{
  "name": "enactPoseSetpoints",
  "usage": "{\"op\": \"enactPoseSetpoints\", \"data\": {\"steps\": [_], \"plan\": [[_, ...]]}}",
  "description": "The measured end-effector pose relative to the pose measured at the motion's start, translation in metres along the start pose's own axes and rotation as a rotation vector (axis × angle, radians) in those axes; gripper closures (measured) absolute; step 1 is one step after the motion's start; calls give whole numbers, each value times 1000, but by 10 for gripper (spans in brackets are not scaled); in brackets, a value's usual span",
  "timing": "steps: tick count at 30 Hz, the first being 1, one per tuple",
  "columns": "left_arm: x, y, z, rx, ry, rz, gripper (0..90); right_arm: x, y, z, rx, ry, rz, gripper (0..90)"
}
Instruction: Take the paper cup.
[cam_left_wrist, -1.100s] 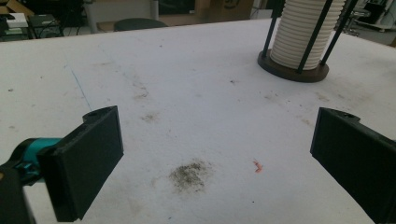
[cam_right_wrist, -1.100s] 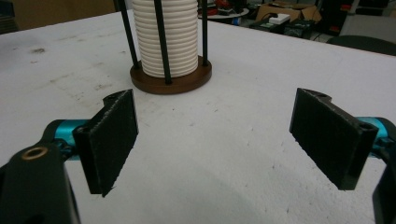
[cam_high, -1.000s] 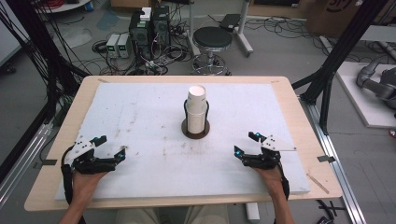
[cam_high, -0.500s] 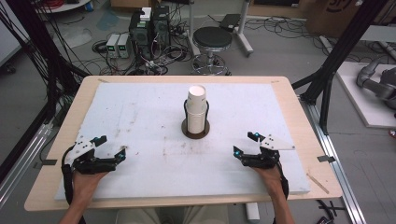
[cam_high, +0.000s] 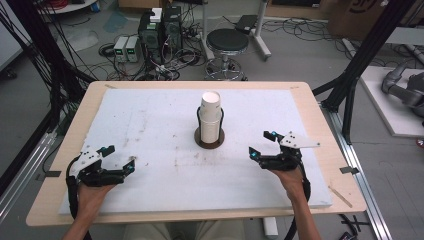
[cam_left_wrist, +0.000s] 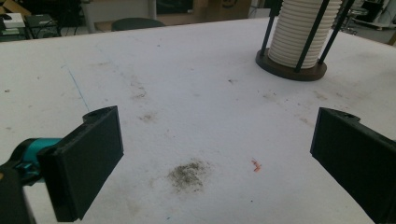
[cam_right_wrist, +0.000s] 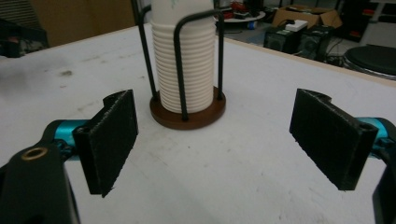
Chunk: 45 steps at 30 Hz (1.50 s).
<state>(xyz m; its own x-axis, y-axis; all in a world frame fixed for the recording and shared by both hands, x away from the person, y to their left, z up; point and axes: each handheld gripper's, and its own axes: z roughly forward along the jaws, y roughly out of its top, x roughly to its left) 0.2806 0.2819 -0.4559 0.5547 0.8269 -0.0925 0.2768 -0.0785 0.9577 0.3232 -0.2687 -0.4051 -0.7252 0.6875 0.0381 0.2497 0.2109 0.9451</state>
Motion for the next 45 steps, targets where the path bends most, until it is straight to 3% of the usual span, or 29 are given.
{"op": "enactPoseSetpoints", "data": {"steps": [2,10,12,13,14,18,26,31,42,45], "plan": [[0,0,0,0,0,0,24,0,4,0,5,6,-8,156],[1,0,0,2,-9,-8,24,3,64,2,46,89,-61,156],[2,0,0,4,-12,-13,24,3,73,3,50,91,-73,156],[2,0,0,3,-14,-15,24,3,86,4,60,93,-89,156],[2,0,0,3,-14,-15,24,3,86,4,60,93,-89,156],[2,0,1,8,-16,-11,24,3,111,9,105,97,-118,156],[2,0,1,12,-16,-12,24,0,144,19,191,128,-167,156],[2,1,1,13,-29,-18,24,1,171,37,264,144,-214,156],[3,1,2,18,-30,-24,24,9,206,74,400,176,-300,156],[3,1,2,21,-31,-21,24,11,215,86,465,175,-325,156]]}}
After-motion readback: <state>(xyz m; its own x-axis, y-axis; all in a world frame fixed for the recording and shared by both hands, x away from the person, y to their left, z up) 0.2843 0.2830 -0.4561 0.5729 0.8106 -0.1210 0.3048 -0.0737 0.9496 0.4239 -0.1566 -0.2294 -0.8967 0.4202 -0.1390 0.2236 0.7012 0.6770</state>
